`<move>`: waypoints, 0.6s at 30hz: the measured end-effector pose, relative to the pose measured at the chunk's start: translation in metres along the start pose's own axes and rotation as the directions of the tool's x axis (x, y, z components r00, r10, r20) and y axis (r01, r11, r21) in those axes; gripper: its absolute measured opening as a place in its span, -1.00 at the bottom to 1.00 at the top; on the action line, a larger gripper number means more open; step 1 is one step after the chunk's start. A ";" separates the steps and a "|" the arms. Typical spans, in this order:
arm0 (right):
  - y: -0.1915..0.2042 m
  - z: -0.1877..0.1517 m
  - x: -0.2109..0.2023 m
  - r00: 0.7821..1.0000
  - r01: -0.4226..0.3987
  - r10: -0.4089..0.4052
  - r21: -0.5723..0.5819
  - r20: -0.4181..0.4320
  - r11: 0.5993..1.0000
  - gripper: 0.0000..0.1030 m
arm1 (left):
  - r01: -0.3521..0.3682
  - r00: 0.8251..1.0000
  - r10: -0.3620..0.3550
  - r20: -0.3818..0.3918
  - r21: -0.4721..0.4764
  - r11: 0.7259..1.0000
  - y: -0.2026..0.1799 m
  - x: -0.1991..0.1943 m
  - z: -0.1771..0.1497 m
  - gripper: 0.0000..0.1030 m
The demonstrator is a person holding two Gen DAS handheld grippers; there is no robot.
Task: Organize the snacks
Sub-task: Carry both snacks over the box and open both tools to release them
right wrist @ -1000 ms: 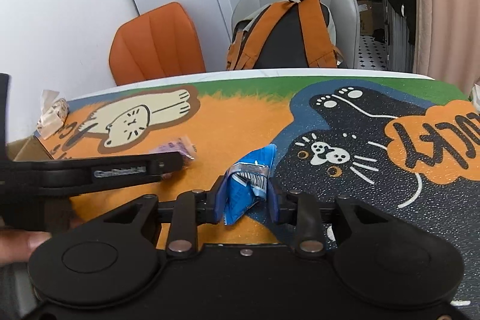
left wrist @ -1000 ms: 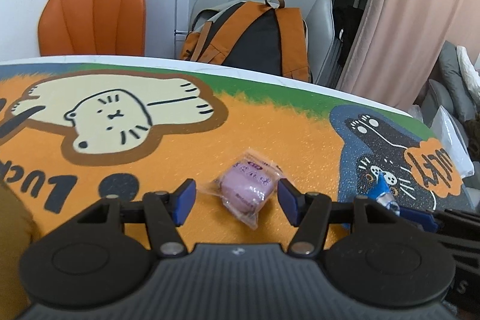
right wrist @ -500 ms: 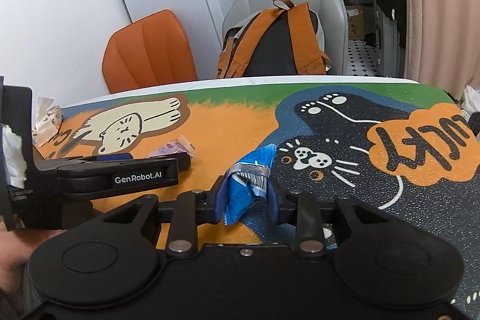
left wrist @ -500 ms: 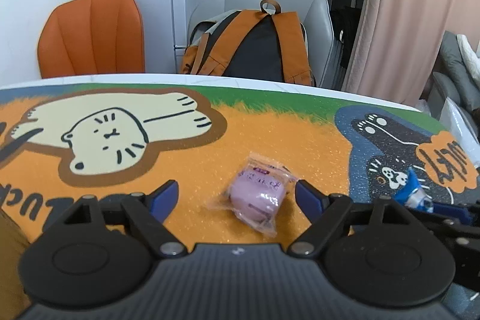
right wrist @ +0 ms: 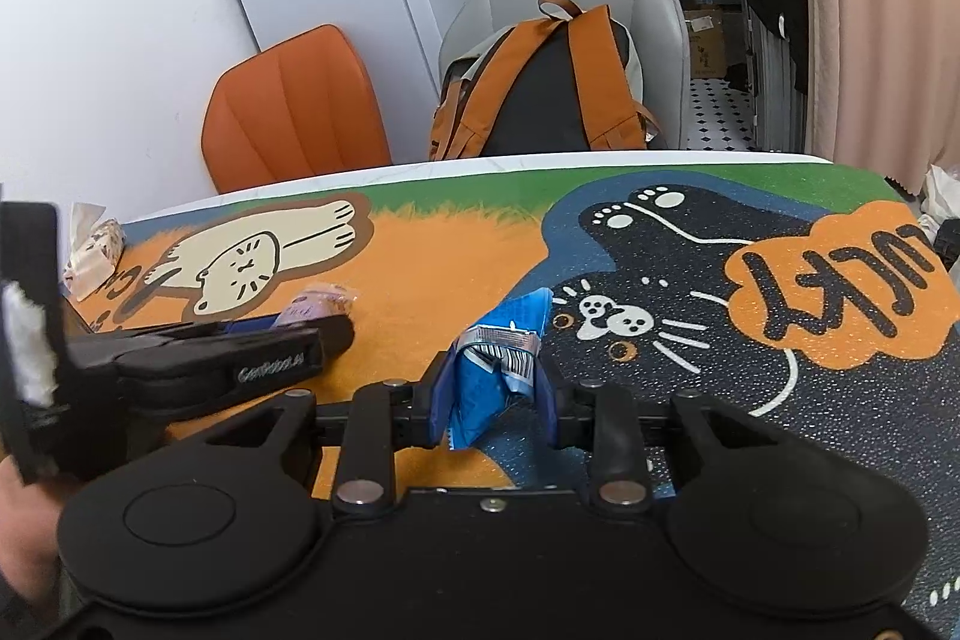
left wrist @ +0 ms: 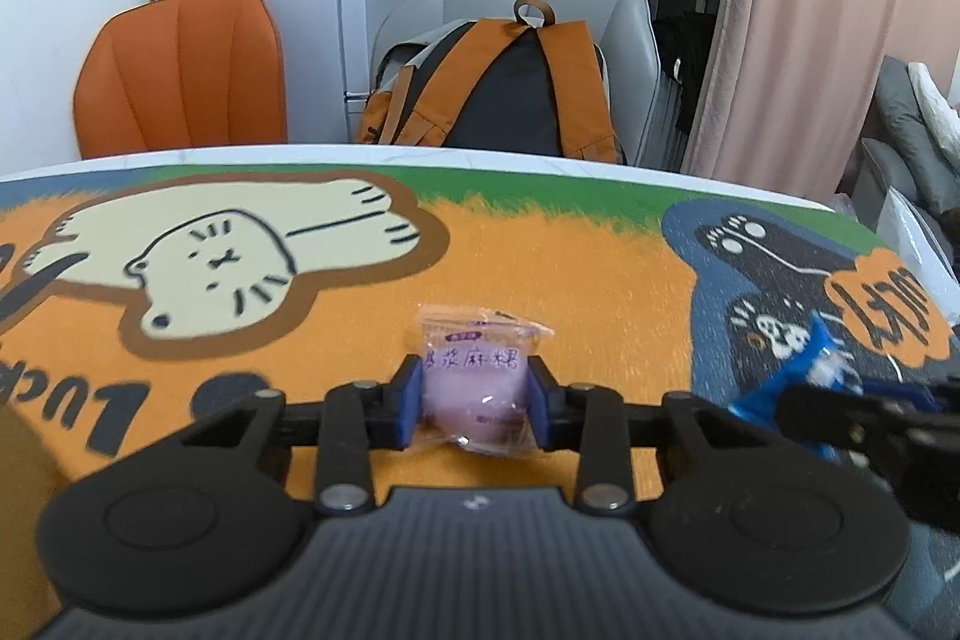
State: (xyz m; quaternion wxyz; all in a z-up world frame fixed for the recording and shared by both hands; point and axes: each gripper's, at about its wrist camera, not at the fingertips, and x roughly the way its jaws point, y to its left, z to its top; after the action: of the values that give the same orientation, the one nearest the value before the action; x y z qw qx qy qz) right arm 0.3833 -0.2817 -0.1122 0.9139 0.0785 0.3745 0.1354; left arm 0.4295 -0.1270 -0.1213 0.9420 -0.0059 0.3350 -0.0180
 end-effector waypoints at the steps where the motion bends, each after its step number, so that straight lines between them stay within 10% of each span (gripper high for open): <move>1: 0.001 0.000 0.000 1.000 -0.003 0.003 0.000 0.000 1.000 -0.42 | 0.002 1.000 -0.002 -0.001 -0.006 1.000 0.001 -0.005 -0.003 -0.35; 18: 0.051 -0.015 -0.022 0.999 -0.031 0.032 -0.075 0.007 0.997 -0.42 | 0.037 0.998 -0.031 0.058 -0.109 0.993 0.029 -0.090 -0.016 -0.36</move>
State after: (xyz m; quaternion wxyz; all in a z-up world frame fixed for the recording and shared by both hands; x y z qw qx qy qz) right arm 0.3480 -0.2391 -0.0953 0.9156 0.0505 0.3640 0.1633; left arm 0.3506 -0.0945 -0.0779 0.9489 -0.0642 0.3086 -0.0153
